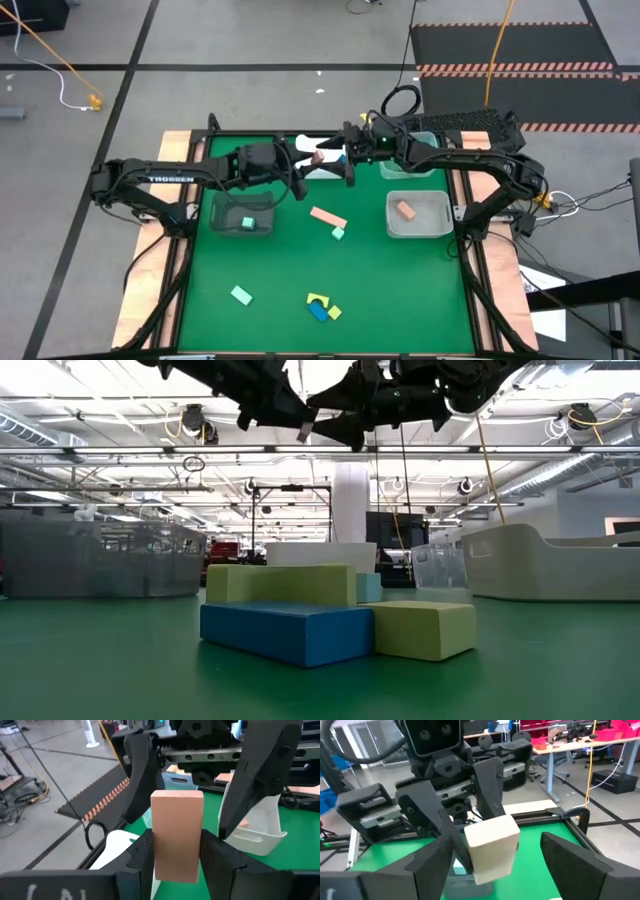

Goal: Sort & place blocks by color
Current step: Put the top brown block into the gray bin

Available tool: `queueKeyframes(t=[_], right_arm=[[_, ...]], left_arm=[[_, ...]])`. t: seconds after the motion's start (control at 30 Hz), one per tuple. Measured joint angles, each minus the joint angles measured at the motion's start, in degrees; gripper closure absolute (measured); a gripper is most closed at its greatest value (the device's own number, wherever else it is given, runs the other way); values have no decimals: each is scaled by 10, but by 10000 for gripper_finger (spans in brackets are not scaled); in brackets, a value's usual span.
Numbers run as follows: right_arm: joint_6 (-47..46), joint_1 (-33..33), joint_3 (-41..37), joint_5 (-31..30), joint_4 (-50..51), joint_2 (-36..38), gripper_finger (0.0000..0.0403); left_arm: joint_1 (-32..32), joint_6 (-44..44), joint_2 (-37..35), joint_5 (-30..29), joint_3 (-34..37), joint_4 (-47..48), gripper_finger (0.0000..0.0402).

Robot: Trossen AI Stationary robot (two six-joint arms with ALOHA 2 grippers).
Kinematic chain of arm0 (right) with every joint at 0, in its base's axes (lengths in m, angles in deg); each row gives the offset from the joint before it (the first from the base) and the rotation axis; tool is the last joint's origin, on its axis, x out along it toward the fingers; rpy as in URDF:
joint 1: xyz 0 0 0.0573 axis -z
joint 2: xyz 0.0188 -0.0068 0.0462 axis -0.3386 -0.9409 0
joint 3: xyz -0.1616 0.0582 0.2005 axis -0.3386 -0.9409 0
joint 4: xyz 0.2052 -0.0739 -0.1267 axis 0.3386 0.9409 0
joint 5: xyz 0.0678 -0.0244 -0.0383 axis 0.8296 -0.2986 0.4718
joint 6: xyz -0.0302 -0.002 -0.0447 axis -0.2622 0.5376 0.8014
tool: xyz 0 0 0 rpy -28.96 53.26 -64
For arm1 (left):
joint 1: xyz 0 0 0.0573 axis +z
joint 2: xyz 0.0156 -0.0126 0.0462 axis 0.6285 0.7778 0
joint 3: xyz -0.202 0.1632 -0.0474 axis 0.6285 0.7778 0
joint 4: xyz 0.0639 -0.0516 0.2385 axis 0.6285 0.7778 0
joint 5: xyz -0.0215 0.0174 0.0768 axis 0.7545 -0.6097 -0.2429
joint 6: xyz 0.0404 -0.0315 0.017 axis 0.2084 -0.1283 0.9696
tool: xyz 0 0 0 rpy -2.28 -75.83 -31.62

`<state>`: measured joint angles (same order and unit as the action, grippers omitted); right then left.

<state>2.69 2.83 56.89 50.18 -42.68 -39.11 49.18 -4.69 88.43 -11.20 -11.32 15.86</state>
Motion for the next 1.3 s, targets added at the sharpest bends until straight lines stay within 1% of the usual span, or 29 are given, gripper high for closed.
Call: queueKeyframes(t=[0.13, 0.23, 0.33, 0.47, 0.53, 0.57, 0.73, 0.83, 0.97, 1.07, 1.23, 1.3], right_arm=[[-25, -10, 0, 0, -9, 0, 122], [-26, -18, 0, -2, -8, 0, 150], [-22, -23, 0, -1, -7, 1, 198], [-21, -24, 0, -4, -8, 1, 281], [-22, -24, 0, -3, -8, 1, 285], [-24, -23, 0, -1, -8, 1, 285], [-41, -18, 0, -1, -6, 0, 285], [-58, -3, 1, 0, 6, 0, 285], [-79, 29, 1, -2, 76, 19, 285], [-78, 52, 1, -3, 174, 47, 285], [-47, 73, 1, -3, 382, 112, 285], [-39, 74, 1, -12, 468, 137, 285]], left_arm=[[0, 1, 0, 10, 0, -4, 276], [-3, -6, 0, 16, 0, -4, 276], [-3, -6, -1, 20, 0, -5, 276], [-6, -21, -1, 21, 0, -4, 277], [-7, -29, -1, 23, 0, -3, 275], [-8, -35, -1, 23, 0, -4, 267], [-10, -63, -1, 25, 0, 4, 195], [-10, -85, 0, 24, 0, 12, 168], [-9, -115, 0, 19, -1, 34, 155], [-9, -141, 0, 19, -1, 59, 153], [-6, -156, 0, 19, -1, 84, 152], [0, -165, 0, 19, -1, 87, 152]])
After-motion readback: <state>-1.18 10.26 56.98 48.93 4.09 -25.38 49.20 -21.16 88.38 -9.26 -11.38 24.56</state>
